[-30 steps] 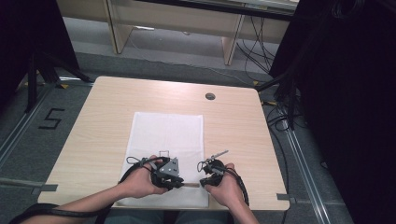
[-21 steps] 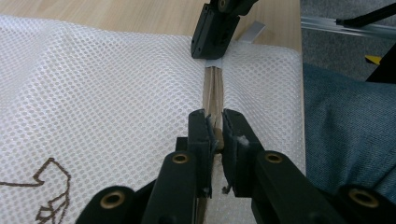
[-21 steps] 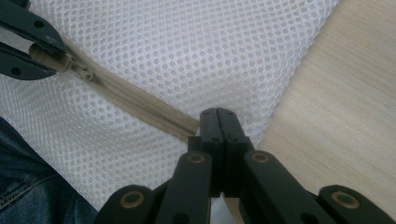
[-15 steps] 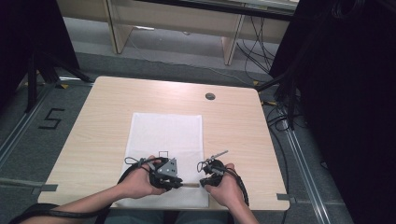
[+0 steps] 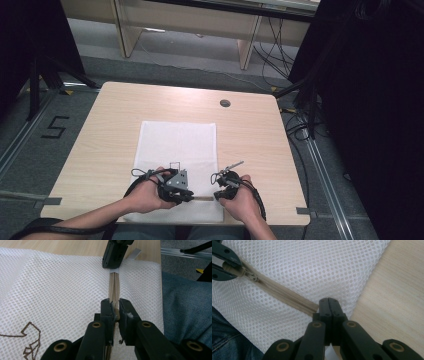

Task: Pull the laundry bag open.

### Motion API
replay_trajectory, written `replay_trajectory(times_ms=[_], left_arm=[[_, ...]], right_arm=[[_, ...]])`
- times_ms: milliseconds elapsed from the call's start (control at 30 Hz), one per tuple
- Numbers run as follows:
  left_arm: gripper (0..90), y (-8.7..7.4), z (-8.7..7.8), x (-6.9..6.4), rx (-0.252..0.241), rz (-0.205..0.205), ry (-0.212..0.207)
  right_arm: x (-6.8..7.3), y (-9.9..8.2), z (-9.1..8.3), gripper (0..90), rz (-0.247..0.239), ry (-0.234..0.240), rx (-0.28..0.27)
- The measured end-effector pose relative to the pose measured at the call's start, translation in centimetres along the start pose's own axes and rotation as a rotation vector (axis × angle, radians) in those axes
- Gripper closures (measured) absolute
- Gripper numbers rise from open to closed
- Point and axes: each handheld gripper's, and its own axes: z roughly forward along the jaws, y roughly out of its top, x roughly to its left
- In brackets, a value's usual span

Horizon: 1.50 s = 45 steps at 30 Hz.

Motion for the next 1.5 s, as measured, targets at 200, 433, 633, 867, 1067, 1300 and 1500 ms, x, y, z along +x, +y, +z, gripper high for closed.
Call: replay_trajectory(times_ms=[200, 433, 633, 867, 1067, 1300, 1500], left_arm=[[81.9, -0.1, 0.0, 0.0, 0.004, 0.001, -0.001], [81.9, -0.4, -0.2, -0.1, 0.004, -0.001, 0.0], [82.0, -0.6, -0.5, 0.0, 0.008, 0.002, 0.005], [81.9, -1.1, -1.2, 0.1, 0.007, -0.012, 0.007], [82.0, -1.3, -1.5, 0.2, 0.007, 0.004, 0.015], [81.9, -1.6, -1.7, 0.0, -0.002, -0.023, 0.01], [81.9, -1.7, -2.1, 0.0, -0.003, -0.024, 0.016]], right_arm=[[0.2, 0.0, 0.0, 90.0, -0.01, -0.01, -0.001], [0.3, 0.0, 0.0, 90.0, -0.014, -0.02, -0.003], [0.3, 0.0, 0.0, 90.0, -0.012, -0.02, -0.001], [0.3, 0.0, -0.1, 90.0, -0.01, -0.027, 0.001], [0.3, 0.0, -0.1, 90.0, -0.007, -0.029, 0.0], [0.3, -0.1, -0.1, 90.0, 0.007, -0.03, 0.007], [0.3, -0.1, -0.1, 90.0, 0.004, -0.031, 0.006]])
